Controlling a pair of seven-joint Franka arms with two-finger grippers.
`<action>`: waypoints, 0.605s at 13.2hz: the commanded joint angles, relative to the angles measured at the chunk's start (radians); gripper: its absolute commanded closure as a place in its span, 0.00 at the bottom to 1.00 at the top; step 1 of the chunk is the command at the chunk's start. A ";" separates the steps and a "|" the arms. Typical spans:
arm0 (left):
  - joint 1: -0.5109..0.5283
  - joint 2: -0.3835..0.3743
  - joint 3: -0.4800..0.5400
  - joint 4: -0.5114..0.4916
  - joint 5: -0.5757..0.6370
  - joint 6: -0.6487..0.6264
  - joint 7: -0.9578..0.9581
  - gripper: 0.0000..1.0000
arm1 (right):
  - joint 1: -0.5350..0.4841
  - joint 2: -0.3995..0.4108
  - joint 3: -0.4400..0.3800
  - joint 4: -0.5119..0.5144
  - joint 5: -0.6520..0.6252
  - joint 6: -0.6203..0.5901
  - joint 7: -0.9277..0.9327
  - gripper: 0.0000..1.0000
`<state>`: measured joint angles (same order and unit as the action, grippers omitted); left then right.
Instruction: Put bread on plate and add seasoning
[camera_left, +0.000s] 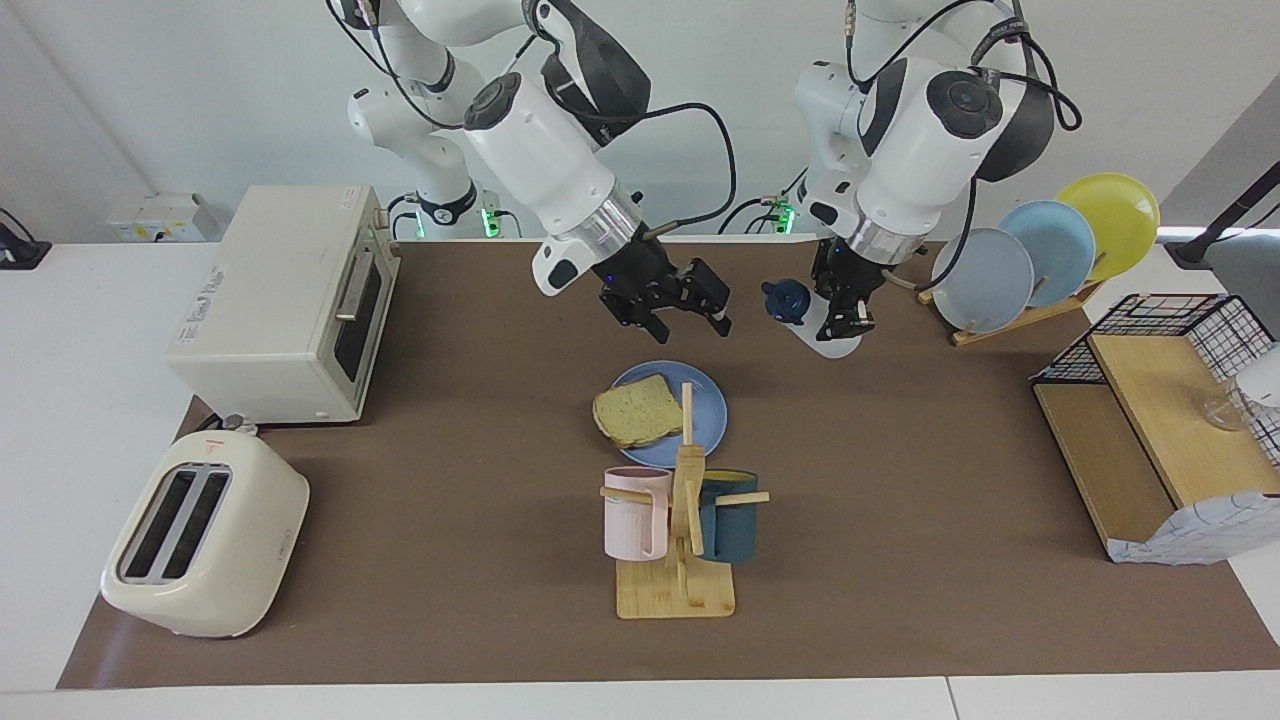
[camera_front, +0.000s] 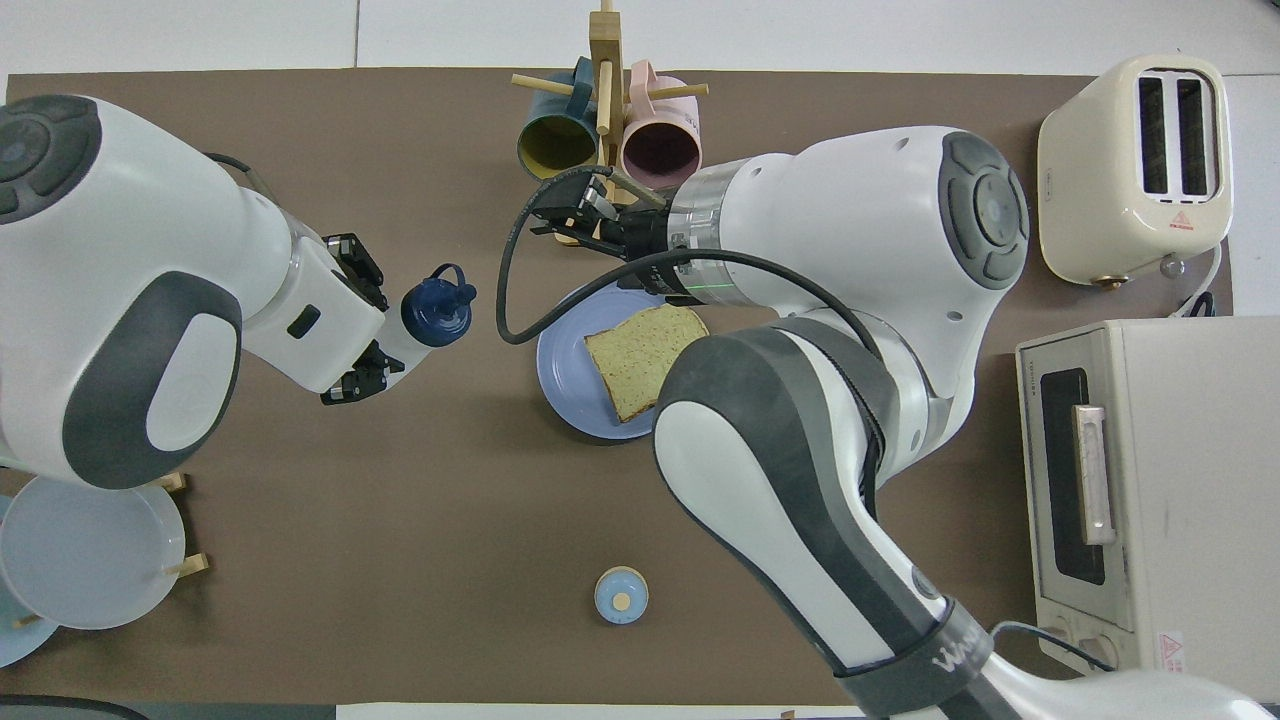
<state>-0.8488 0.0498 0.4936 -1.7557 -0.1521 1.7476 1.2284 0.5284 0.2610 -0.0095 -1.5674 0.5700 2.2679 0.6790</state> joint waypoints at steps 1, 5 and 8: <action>-0.027 -0.048 0.010 -0.048 0.020 -0.014 0.008 1.00 | -0.002 0.015 0.003 0.026 0.021 -0.016 0.017 0.00; -0.039 -0.064 0.010 -0.067 0.020 -0.022 -0.003 1.00 | 0.010 0.024 0.008 0.055 -0.005 -0.036 0.089 0.00; -0.039 -0.064 0.010 -0.068 0.020 -0.020 -0.024 1.00 | 0.027 0.037 0.006 0.104 -0.007 -0.094 0.097 0.00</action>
<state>-0.8710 0.0255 0.4940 -1.7912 -0.1510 1.7314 1.2236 0.5560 0.2700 -0.0054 -1.5176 0.5695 2.2128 0.7512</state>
